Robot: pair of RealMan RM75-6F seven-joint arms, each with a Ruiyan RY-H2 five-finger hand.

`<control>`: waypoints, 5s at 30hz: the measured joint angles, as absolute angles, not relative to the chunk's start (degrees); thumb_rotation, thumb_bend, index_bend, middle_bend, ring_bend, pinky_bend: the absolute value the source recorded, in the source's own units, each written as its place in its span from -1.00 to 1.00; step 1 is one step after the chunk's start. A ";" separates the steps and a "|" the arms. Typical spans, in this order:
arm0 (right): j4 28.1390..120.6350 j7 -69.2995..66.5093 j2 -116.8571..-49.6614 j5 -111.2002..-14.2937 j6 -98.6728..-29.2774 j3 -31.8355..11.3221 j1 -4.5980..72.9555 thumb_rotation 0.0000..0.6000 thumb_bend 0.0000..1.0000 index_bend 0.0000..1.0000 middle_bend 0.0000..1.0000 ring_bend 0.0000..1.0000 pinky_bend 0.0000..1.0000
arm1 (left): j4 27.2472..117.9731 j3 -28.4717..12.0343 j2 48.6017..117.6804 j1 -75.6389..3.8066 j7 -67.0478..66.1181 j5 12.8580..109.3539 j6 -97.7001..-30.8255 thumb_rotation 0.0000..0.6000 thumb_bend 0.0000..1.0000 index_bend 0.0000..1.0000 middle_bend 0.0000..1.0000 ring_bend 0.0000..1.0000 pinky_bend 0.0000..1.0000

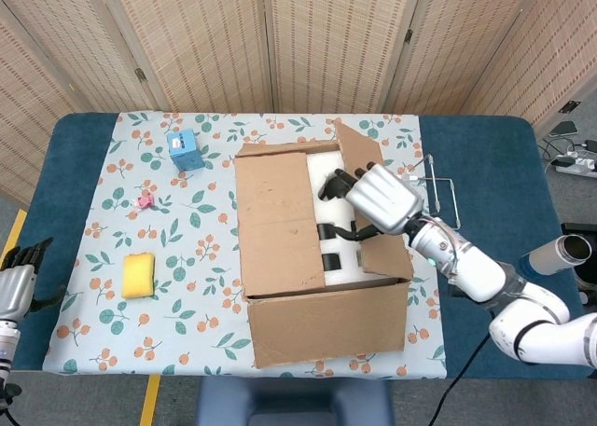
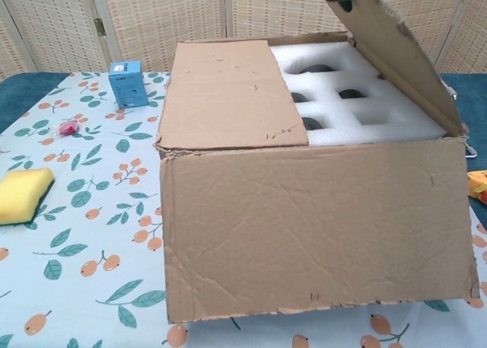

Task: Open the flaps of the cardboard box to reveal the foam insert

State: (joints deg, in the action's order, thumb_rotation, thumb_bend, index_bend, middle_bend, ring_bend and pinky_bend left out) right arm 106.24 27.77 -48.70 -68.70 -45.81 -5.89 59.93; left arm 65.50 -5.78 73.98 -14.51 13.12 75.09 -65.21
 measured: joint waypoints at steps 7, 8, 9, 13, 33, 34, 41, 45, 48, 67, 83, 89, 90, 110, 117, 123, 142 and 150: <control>110.30 24.97 -41.44 -71.54 -50.61 -6.27 54.50 -1.00 -0.19 -0.07 -0.58 -0.19 -0.06 | 64.81 -5.32 74.67 -15.16 13.09 75.74 -64.26 1.00 -0.24 -1.00 -0.66 -0.73 -1.00; 110.87 24.65 -40.43 -71.98 -51.29 -6.26 53.65 -1.00 -0.19 -0.07 -0.58 -0.19 -0.06 | 64.71 -5.29 74.74 -15.20 13.01 75.77 -64.23 1.00 -0.24 -1.00 -0.66 -0.73 -1.00; 111.64 24.27 -39.05 -72.57 -52.23 -6.21 52.44 -1.00 -0.19 -0.07 -0.58 -0.19 -0.06 | 64.64 -5.26 74.83 -15.23 12.89 75.79 -64.19 1.00 -0.24 -1.00 -0.66 -0.73 -1.00; 113.87 23.01 -34.81 -74.67 -55.52 -5.78 48.11 -1.00 -0.19 -0.07 -0.58 -0.19 -0.06 | 64.56 -5.10 75.19 -15.42 12.18 75.90 -64.04 1.00 -0.24 -1.00 -0.66 -0.72 -1.00; 114.80 19.11 -29.91 -84.60 -68.20 0.62 27.70 -1.00 -0.19 -0.19 -0.58 -0.20 -0.06 | 66.41 -4.49 75.37 -15.31 11.82 79.07 -68.32 1.00 -0.24 -1.00 -0.59 -0.66 -0.88; 114.46 17.49 -30.22 -85.09 -68.99 0.57 27.22 -1.00 -0.19 -0.20 -0.58 -0.21 -0.06 | 67.01 -4.52 75.00 -15.29 12.41 79.62 -69.00 1.00 -0.24 -1.00 -0.54 -0.62 -0.80; 110.00 1.21 -32.21 -88.34 -74.09 -0.22 23.92 -1.00 -0.19 -0.24 -0.59 -0.23 -0.06 | 75.16 -5.00 67.83 -17.90 13.50 84.29 -69.59 1.00 -0.24 -1.00 -0.29 -0.38 -0.40; 105.22 -7.23 -34.10 -90.50 -79.59 -0.53 20.57 -1.00 -0.19 -0.26 -0.60 -0.26 -0.09 | 82.97 -6.19 61.08 -22.03 14.88 87.24 -67.66 1.00 -0.24 -0.95 -0.29 -0.39 -0.39; 101.00 -10.58 -36.99 -91.32 -83.45 -0.44 17.69 -1.00 -0.19 -0.26 -0.61 -0.26 -0.09 | 86.80 -8.05 56.68 -26.72 14.96 88.26 -64.17 1.00 -0.19 -0.90 -0.23 -0.33 -0.27; 82.34 -28.85 -50.13 -93.87 -97.10 -1.33 8.93 -1.00 -0.19 -0.31 -0.60 -0.26 -0.09 | 87.08 -17.05 57.60 -48.01 15.73 84.60 -48.22 1.00 0.25 0.09 -0.02 -0.25 -0.14; 74.37 -38.69 -54.35 -94.05 -100.59 -1.45 4.40 -1.00 -0.19 -0.31 -0.60 -0.26 -0.09 | 82.78 -15.88 65.65 -57.54 9.32 82.49 -40.32 1.00 0.86 -0.49 0.60 0.36 0.45; 71.74 -41.48 -55.35 -93.35 -100.29 -1.83 3.91 -1.00 -0.19 -0.31 -0.60 -0.26 -0.09 | 80.96 -15.33 67.77 -59.64 6.20 80.07 -38.75 1.00 0.93 -0.42 0.74 0.48 0.56; 71.39 -41.95 -55.47 -93.29 -100.20 -1.88 3.85 -1.00 -0.19 -0.31 -0.60 -0.26 -0.09 | 80.83 -15.23 67.89 -59.96 6.31 80.02 -38.35 1.00 0.93 -0.42 0.74 0.49 0.56; 68.77 -50.06 -57.38 -91.05 -101.62 -3.51 1.26 -1.00 -0.19 -0.38 -0.61 -0.26 -0.09 | 80.46 -14.75 73.78 -70.71 -10.49 78.74 -33.95 1.00 1.00 -0.18 0.94 0.70 0.73; 65.84 -54.18 -58.96 -90.25 -99.56 -3.43 1.20 -1.00 -0.19 -0.38 -0.61 -0.26 -0.09 | 78.18 -14.59 76.81 -73.80 -13.87 72.86 -30.37 1.00 1.00 -0.11 0.96 0.73 0.76; 62.51 -57.66 -60.39 -89.28 -98.63 -3.60 0.66 -1.00 -0.19 -0.38 -0.61 -0.26 -0.09 | 73.77 -14.93 80.16 -77.38 -13.59 70.78 -27.45 1.00 1.00 -0.13 0.96 0.73 0.76; 55.18 -64.40 -63.20 -88.78 -98.17 -3.94 -0.74 -1.00 -0.19 -0.38 -0.61 -0.26 -0.09 | 66.41 -12.00 85.74 -81.31 -12.96 70.88 -25.49 1.00 1.00 -0.04 0.96 0.71 0.76; 54.46 -65.35 -63.67 -88.88 -98.61 -4.09 -1.20 -1.00 -0.19 -0.38 -0.61 -0.27 -0.09 | 68.00 -10.74 84.90 -81.38 -16.47 69.40 -26.68 1.00 1.00 0.14 0.96 0.73 0.76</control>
State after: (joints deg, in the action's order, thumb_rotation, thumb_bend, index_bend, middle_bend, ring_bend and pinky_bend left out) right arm 54.46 -65.35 -63.67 -88.88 -98.61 -4.09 -1.20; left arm 68.00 -10.74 84.90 -81.38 -16.47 69.40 -26.68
